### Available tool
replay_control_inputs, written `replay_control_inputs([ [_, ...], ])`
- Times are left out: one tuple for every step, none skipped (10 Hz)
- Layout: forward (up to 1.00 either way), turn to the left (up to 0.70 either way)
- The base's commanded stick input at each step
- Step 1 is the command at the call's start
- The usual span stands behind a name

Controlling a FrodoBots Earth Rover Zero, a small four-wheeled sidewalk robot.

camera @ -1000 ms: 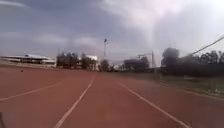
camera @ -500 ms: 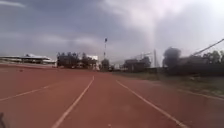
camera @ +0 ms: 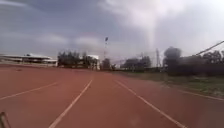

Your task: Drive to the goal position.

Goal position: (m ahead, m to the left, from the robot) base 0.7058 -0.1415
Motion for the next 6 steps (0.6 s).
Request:
replay_control_inputs([
  [0.7,0.0],
  [0.7,0.0],
  [0.7,0.0],
  [0.7,0.0],
  [0.7,0.0],
  [0.7,0.0],
])
